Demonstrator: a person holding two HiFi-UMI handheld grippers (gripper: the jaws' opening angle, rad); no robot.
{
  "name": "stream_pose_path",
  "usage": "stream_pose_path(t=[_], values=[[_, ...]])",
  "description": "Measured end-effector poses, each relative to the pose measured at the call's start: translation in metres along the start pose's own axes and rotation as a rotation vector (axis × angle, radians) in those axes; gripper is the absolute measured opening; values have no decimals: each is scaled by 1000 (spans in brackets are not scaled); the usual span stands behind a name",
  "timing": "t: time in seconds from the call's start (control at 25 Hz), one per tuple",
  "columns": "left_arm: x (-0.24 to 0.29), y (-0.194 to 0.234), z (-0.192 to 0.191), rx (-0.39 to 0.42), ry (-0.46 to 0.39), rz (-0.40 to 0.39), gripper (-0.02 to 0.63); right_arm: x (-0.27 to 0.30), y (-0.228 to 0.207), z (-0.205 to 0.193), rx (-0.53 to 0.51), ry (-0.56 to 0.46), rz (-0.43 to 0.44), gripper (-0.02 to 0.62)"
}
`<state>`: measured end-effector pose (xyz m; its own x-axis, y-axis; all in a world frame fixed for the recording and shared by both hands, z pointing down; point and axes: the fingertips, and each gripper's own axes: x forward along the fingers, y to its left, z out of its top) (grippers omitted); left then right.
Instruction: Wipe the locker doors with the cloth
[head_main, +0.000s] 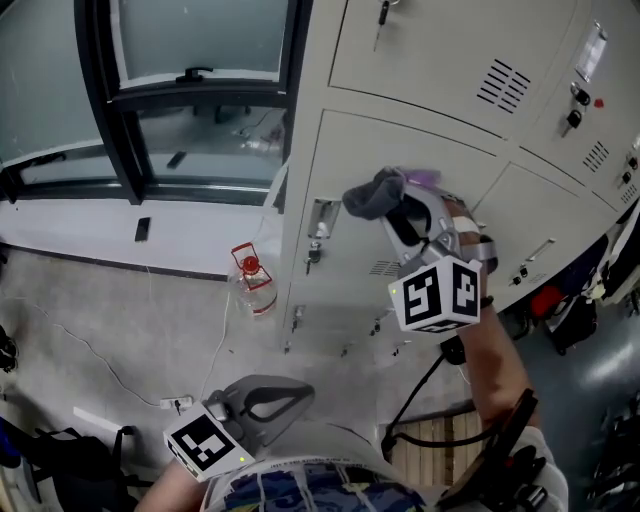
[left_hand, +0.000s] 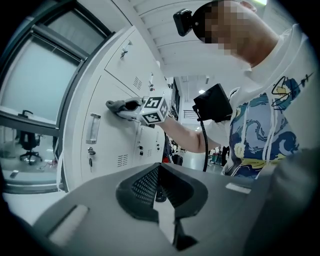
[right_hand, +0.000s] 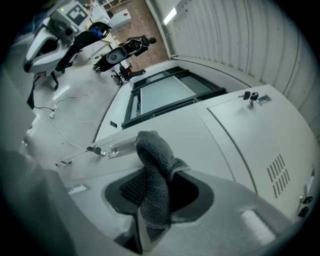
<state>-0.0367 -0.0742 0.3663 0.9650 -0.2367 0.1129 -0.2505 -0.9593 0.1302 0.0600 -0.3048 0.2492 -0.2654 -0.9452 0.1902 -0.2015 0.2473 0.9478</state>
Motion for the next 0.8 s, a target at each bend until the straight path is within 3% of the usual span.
stream_pose_path(t=[0.36,0.8], values=[[-16,2,-2,-2,14,-34,2,26,123,-39,4,130,218,115],[-25,-2,-4,19,24,-34,2,53,254,-81,24,215,430,114]])
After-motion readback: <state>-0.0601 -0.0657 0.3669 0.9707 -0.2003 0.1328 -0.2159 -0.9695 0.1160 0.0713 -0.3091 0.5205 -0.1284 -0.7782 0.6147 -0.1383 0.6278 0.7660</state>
